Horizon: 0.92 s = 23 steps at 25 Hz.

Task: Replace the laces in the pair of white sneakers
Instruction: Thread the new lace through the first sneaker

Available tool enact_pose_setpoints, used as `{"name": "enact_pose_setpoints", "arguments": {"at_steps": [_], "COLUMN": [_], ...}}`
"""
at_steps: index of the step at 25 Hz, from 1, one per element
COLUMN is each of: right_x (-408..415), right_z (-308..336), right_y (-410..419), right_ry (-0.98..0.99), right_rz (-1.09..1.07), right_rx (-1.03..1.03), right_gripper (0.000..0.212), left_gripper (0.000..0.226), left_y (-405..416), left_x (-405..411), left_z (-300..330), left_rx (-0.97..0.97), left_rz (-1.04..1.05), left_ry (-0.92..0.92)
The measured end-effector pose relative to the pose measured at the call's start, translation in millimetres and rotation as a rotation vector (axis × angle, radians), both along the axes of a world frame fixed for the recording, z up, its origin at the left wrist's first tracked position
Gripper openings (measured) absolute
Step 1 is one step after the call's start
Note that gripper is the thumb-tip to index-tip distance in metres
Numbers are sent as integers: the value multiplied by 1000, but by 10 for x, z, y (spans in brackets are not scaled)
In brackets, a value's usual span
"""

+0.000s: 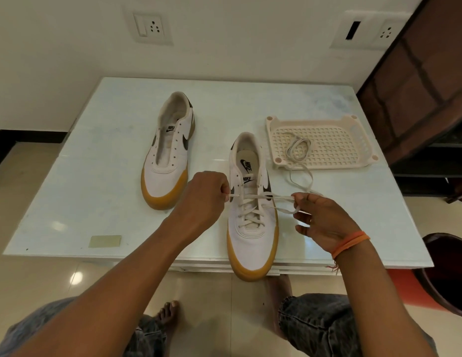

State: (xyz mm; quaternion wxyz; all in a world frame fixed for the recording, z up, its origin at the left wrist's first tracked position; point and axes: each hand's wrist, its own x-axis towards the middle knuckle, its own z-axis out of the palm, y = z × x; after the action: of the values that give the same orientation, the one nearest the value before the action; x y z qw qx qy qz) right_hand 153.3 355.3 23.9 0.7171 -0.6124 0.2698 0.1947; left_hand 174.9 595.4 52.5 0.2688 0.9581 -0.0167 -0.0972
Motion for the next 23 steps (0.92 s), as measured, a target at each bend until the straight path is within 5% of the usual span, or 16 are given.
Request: {"name": "enact_pose_setpoints", "arguments": {"at_steps": [10,23], "right_x": [11,51], "right_z": [45,31], "right_y": [-5,31], "right_ry": [-6,-16], "right_rz": [-84,-182], "right_rx": [409,550], "right_gripper": [21,31], "left_gripper": [11,13], "left_y": [-51,-74], "left_x": [56,68], "left_z": [41,36], "left_rx": [57,66], "left_rz": [-31,-26], "left_ry": [28,81]}}
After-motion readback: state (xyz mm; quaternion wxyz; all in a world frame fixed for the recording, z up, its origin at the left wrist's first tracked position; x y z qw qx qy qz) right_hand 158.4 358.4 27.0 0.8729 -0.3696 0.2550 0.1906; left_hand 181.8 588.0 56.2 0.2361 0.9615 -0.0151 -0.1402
